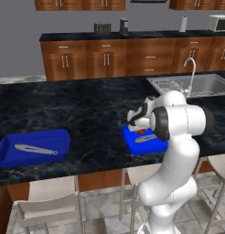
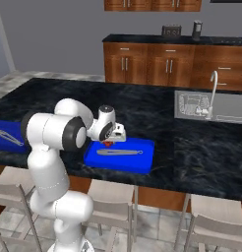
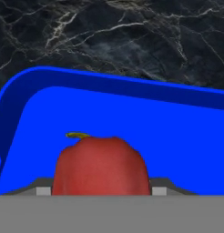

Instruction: Gather the bell pepper and corn from the fridge and place them on a tray on the dining counter. Then gather the chicken drumsticks from the fridge and place them on the other tray.

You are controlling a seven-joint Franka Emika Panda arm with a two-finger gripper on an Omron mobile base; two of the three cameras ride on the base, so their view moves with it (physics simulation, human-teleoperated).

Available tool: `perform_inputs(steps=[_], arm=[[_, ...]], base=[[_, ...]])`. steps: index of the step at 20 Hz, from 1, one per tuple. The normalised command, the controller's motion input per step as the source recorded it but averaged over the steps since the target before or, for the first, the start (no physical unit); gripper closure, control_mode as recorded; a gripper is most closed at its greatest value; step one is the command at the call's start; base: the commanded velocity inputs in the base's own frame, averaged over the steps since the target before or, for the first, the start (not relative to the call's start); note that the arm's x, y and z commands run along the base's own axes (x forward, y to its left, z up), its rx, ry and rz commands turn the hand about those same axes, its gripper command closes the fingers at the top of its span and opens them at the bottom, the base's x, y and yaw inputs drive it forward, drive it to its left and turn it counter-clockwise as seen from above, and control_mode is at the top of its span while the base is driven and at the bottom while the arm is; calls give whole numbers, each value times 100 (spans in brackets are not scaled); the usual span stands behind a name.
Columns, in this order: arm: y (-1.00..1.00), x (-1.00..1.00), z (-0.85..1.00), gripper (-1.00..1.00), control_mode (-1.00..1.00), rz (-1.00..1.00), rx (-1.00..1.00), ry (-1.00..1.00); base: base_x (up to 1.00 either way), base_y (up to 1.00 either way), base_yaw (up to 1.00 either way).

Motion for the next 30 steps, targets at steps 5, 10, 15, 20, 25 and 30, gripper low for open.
perform_inputs(steps=[5, 10, 15, 20, 25, 30], arm=[[0, 14, -11, -100, -100, 0, 0, 0], [0, 10, -4, -100, -100, 0, 0, 0], [0, -6, 10, -100, -100, -3, 0, 0], [-4, -38, 63, -100, -100, -2, 0, 0], [-6, -80, 96, -100, -100, 0, 0, 0], [-2, -100, 93, -100, -100, 0, 0, -9]], base=[[0, 0, 0], [0, 0, 0], [0, 0, 0], [0, 0, 0], [0, 0, 0], [0, 0, 0]])
